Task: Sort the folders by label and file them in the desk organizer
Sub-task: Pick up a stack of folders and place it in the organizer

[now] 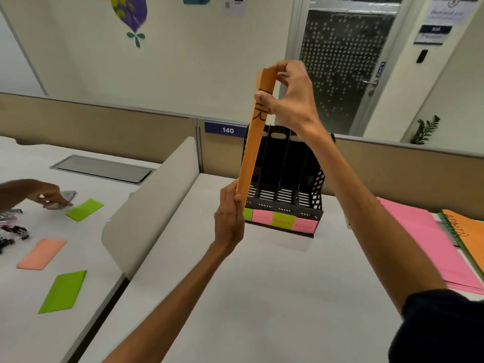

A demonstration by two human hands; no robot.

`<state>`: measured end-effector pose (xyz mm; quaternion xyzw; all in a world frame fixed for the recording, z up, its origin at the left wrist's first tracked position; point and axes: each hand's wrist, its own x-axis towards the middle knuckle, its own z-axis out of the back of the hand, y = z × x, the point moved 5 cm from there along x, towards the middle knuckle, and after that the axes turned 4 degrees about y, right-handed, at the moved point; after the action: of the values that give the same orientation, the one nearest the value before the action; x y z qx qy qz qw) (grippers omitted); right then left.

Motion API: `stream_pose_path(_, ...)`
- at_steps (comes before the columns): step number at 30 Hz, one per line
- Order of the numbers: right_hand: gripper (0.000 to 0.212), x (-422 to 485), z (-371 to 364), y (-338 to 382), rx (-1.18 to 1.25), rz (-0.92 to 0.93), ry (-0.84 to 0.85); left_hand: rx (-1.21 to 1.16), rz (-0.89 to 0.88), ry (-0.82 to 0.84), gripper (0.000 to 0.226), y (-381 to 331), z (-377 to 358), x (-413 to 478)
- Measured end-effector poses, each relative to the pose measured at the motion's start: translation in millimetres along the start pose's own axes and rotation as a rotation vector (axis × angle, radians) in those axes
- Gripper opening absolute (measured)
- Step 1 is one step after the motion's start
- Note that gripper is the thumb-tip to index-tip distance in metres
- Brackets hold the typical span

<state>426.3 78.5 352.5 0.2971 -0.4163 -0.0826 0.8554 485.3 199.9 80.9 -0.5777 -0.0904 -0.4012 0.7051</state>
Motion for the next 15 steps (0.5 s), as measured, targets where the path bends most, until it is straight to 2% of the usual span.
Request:
stream_pose_path(6, 0.054, 4, -22, -10, -0.048, -0.036, 0.002, -0.222, 0.208, 0.154, 0.055, 24, -3, 3)
stream_pose_path(9, 0.053, 2, -25, -18, -0.079, -0.032, 0.020, -0.278, 0.215, 0.168, 0.047, 24, -9, 0)
stream_pose_path(12, 0.050, 23, -49, -39, -0.132, -0.088, 0.020, -0.315, 0.244, 0.227, 0.041, 59, -23, 25)
stream_pose_path(15, 0.049, 27, -48, -43, -0.132, -0.087, 0.037, -0.355, 0.267, 0.271, 0.046, 61, -25, 31)
